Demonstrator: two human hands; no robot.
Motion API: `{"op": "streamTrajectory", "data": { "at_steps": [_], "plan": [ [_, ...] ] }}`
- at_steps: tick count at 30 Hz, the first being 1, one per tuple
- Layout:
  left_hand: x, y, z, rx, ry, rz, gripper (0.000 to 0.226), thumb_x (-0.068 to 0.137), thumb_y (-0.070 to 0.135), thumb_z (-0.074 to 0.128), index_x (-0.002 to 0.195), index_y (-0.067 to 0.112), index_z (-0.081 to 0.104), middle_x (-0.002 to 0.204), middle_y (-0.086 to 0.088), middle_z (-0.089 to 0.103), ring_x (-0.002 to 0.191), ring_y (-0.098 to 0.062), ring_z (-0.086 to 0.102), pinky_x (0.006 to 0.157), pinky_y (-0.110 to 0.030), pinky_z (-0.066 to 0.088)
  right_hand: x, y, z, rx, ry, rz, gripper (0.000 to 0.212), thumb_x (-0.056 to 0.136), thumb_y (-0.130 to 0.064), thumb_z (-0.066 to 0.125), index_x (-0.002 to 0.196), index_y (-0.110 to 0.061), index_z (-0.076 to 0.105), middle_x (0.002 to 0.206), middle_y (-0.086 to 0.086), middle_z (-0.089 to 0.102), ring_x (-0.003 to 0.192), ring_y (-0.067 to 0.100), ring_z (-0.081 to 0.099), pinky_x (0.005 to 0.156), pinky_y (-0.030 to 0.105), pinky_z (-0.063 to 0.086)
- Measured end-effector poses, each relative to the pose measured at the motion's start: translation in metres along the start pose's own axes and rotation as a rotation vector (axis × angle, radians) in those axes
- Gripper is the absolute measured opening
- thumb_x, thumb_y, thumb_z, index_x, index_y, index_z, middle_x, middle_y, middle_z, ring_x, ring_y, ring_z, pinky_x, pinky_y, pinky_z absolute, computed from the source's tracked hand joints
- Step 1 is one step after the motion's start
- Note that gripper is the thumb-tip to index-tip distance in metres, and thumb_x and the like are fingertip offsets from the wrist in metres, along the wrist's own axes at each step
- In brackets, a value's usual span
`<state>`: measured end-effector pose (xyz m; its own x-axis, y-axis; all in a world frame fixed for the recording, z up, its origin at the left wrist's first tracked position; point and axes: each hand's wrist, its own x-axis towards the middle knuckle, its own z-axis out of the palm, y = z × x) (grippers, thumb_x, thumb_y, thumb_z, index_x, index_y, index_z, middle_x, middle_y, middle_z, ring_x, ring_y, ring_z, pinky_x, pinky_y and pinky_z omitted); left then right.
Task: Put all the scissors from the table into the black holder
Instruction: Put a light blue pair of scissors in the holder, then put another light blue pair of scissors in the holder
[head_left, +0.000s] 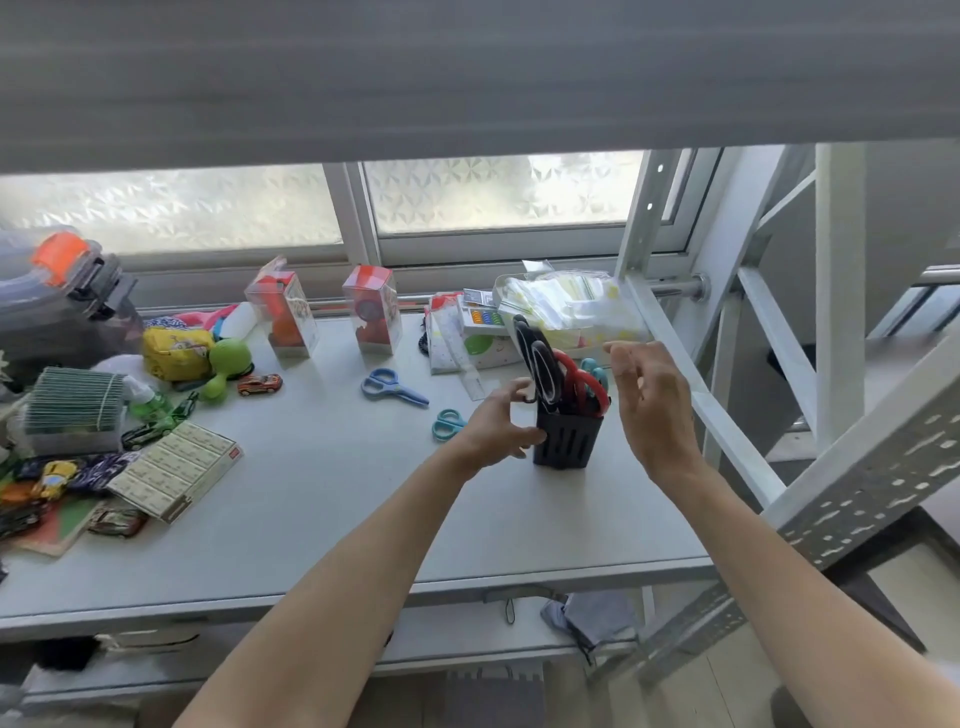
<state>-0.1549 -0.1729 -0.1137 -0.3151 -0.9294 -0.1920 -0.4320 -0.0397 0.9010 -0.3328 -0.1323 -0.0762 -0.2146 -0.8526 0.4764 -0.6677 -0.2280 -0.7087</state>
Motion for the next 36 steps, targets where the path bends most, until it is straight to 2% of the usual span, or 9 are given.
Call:
{"op": "streamTrajectory", "data": {
  "at_steps": [4, 8, 11, 14, 19, 21, 26, 31, 36],
  "plan": [
    [0.003, -0.026, -0.028, 0.037, 0.190, -0.052, 0.056, 0.086, 0.002, 0.064, 0.139, 0.010, 0.048, 0.135, -0.013, 0.053, 0.094, -0.026, 0.065, 0.062, -0.026, 0.056, -0.012, -0.041, 0.004, 0.078, 0.140, -0.194, 0.028, 0.103, -0.021, 0.040, 0.096, -0.007, 0.063, 0.091, 0.006, 0.060, 0.083, 0.022, 0.057, 0.074, 0.030, 0.047],
    [0.008, -0.054, -0.059, 0.158, 0.380, -0.219, 0.048, 0.086, 0.001, 0.055, 0.133, 0.004, 0.055, 0.132, -0.017, 0.056, 0.118, -0.031, 0.057, 0.099, -0.043, 0.050, -0.041, -0.072, 0.043, 0.128, -0.057, -0.375, 0.030, 0.103, -0.027, 0.037, 0.097, -0.011, 0.062, 0.091, 0.001, 0.060, 0.077, 0.012, 0.055, 0.076, 0.012, 0.043],
    [0.010, -0.069, -0.068, 0.260, 0.378, -0.317, 0.042, 0.086, -0.001, 0.048, 0.125, -0.001, 0.062, 0.132, -0.023, 0.055, 0.122, -0.035, 0.054, 0.107, -0.039, 0.042, -0.051, -0.067, 0.088, -0.016, -0.349, -0.174, 0.028, 0.102, -0.024, 0.039, 0.110, -0.011, 0.063, 0.105, 0.005, 0.058, 0.087, 0.022, 0.061, 0.079, 0.036, 0.050],
    [0.009, -0.073, -0.067, 0.277, 0.383, -0.337, 0.024, 0.086, -0.002, 0.044, 0.084, 0.001, 0.068, 0.109, -0.025, 0.059, 0.112, -0.039, 0.058, 0.098, -0.036, 0.045, -0.043, -0.050, 0.124, -0.270, -0.590, 0.036, 0.030, 0.099, -0.014, 0.043, 0.126, -0.007, 0.055, 0.123, 0.012, 0.048, 0.100, 0.034, 0.060, 0.086, 0.041, 0.050],
    [0.009, -0.072, -0.062, 0.296, 0.353, -0.332, 0.042, 0.088, 0.001, 0.046, 0.124, 0.009, 0.067, 0.136, -0.018, 0.052, 0.123, -0.029, 0.055, 0.109, -0.031, 0.040, -0.030, -0.032, 0.152, -0.591, -0.703, 0.121, 0.036, 0.094, -0.005, 0.045, 0.130, -0.008, 0.044, 0.126, 0.014, 0.043, 0.107, 0.034, 0.056, 0.075, 0.038, 0.044],
    [0.009, -0.070, -0.060, 0.287, 0.356, -0.336, 0.044, 0.087, 0.001, 0.047, 0.126, 0.009, 0.066, 0.139, -0.017, 0.050, 0.124, -0.029, 0.054, 0.110, -0.031, 0.040, -0.031, -0.028, 0.156, -0.621, -0.710, 0.138, 0.033, 0.093, -0.002, 0.046, 0.126, -0.006, 0.048, 0.125, 0.014, 0.041, 0.105, 0.033, 0.055, 0.078, 0.040, 0.046],
    [0.003, -0.067, -0.059, 0.177, 0.344, -0.385, 0.031, 0.084, -0.001, 0.049, 0.101, 0.000, 0.076, 0.105, -0.020, 0.071, 0.100, -0.033, 0.065, 0.081, -0.031, 0.050, -0.046, -0.019, 0.157, -0.583, -0.656, 0.079, 0.027, 0.091, 0.003, 0.043, 0.116, -0.005, 0.050, 0.118, 0.015, 0.041, 0.091, 0.037, 0.059, 0.066, 0.039, 0.039],
    [-0.011, -0.061, -0.065, -0.102, 0.210, -0.395, 0.019, 0.091, 0.006, 0.053, 0.072, 0.007, 0.056, 0.069, -0.012, 0.054, 0.054, -0.020, 0.053, 0.043, -0.018, 0.046, -0.061, -0.010, 0.147, -0.576, -0.570, -0.071, 0.016, 0.092, -0.001, 0.047, 0.106, -0.007, 0.054, 0.109, 0.013, 0.048, 0.083, 0.035, 0.062, 0.058, 0.036, 0.037],
    [-0.025, -0.045, -0.071, -0.242, 0.077, -0.318, 0.027, 0.098, 0.029, 0.053, 0.090, 0.006, 0.063, 0.069, -0.006, 0.065, 0.055, -0.012, 0.060, 0.050, -0.018, 0.053, -0.079, -0.001, 0.120, -0.353, -0.417, -0.227, 0.002, 0.092, -0.006, 0.056, 0.093, -0.007, 0.055, 0.091, 0.009, 0.053, 0.057, 0.019, 0.046, 0.051, 0.028, 0.035]
  ]
}}
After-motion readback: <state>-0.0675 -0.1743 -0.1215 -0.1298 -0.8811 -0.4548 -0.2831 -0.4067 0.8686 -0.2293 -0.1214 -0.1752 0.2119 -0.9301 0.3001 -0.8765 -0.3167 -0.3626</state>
